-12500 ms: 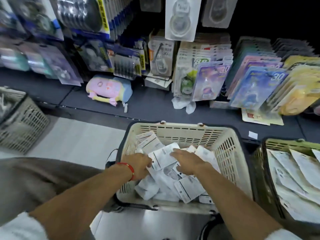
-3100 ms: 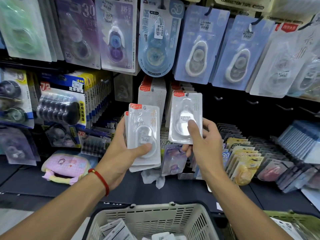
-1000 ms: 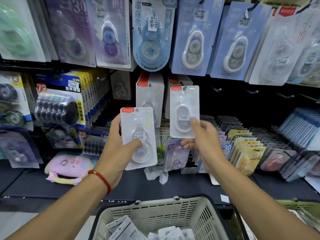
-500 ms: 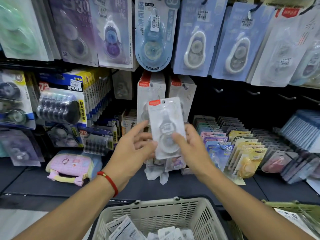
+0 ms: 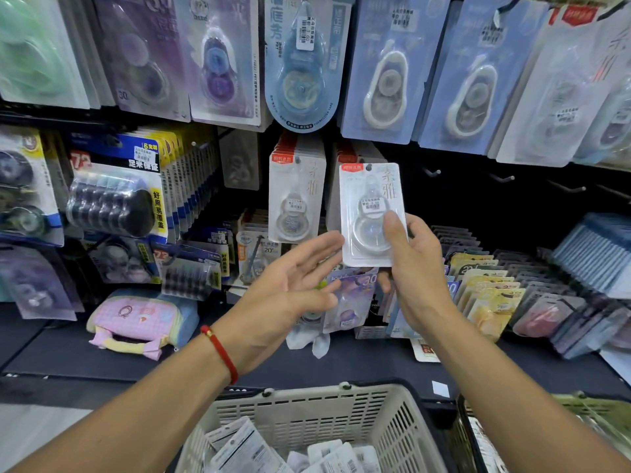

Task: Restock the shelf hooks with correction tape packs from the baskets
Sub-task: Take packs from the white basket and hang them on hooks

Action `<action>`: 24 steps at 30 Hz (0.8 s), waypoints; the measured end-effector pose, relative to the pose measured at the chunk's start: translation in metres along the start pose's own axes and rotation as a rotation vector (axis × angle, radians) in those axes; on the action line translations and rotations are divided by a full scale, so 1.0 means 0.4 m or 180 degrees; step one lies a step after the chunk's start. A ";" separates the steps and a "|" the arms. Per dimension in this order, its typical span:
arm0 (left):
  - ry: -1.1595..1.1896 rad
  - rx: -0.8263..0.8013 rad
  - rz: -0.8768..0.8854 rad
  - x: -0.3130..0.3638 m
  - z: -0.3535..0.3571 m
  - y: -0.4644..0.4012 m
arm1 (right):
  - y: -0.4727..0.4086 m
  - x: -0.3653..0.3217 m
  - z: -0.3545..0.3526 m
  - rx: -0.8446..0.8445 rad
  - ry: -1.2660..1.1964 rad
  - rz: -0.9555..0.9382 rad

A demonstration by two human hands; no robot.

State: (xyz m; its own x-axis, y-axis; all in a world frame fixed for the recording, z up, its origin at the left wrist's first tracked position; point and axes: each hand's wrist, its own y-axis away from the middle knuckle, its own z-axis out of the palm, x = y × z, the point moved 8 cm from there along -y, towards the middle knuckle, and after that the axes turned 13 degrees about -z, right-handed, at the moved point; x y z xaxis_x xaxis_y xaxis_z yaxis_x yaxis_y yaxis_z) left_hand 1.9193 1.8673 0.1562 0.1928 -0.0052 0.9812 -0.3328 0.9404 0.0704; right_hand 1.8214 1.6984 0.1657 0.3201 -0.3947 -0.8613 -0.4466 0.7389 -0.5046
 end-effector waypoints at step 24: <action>-0.5391 -0.0387 -0.2084 -0.561 -0.327 0.255 | 0.618 0.506 0.151 -0.5043 0.3198 0.0954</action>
State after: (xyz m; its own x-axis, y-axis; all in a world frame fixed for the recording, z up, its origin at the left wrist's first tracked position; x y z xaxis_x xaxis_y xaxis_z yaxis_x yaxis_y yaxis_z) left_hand 1.9627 2.0087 -0.0805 -0.8164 -0.5707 -0.0881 -0.5206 0.6613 0.5400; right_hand 1.8262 1.8343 -0.1295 -0.1785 -0.9248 -0.3359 -0.8227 -0.0470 0.5665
